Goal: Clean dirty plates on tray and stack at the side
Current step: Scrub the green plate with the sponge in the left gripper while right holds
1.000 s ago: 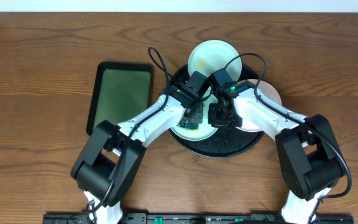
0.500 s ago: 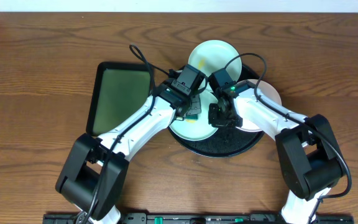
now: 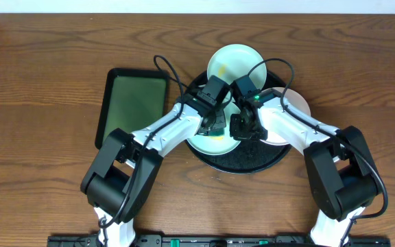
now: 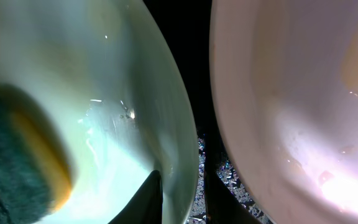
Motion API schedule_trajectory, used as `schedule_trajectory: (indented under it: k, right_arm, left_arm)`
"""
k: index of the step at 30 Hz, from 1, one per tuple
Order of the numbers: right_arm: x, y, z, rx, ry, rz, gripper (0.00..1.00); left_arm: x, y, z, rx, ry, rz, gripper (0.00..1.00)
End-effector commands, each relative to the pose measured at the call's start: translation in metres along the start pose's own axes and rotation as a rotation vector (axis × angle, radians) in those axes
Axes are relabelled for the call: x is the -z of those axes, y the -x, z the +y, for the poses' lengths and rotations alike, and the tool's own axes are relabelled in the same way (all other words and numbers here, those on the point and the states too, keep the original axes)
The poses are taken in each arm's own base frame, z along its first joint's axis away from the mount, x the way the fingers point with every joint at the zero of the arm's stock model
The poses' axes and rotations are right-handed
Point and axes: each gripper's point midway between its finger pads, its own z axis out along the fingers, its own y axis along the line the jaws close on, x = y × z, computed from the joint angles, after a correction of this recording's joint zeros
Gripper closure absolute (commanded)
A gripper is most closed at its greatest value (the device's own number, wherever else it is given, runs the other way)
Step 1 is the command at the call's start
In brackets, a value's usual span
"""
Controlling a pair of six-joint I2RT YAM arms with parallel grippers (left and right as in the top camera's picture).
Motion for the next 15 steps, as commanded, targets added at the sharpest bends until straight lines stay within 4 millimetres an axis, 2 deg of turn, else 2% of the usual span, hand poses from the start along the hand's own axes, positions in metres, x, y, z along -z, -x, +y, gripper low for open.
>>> schedule_trajectory:
  k: [1, 4, 7, 12, 15]
  right_arm:
    - [-0.009, -0.005, -0.012, 0.009, -0.051, 0.014, 0.8]
    - [-0.009, -0.004, -0.011, 0.01, -0.051, 0.013, 0.8]
    - [-0.009, -0.004, -0.012, 0.01, -0.051, 0.013, 0.8]
    - [-0.009, -0.005, -0.012, 0.01, -0.051, 0.014, 0.8]
    - [-0.009, -0.005, -0.012, 0.01, -0.051, 0.014, 0.8]
  left_arm:
    - [-0.011, 0.007, 0.071, -0.011, 0.349, -0.094, 0.92]
    - [0.0, 0.015, 0.092, -0.033, 0.468, -0.149, 0.92]
    - [0.008, 0.019, 0.101, -0.045, 0.528, -0.18, 0.92]
    - [0.021, 0.027, 0.097, -0.036, 0.513, -0.217, 0.92]
    - [0.037, 0.035, 0.09, -0.022, 0.48, -0.254, 0.92]
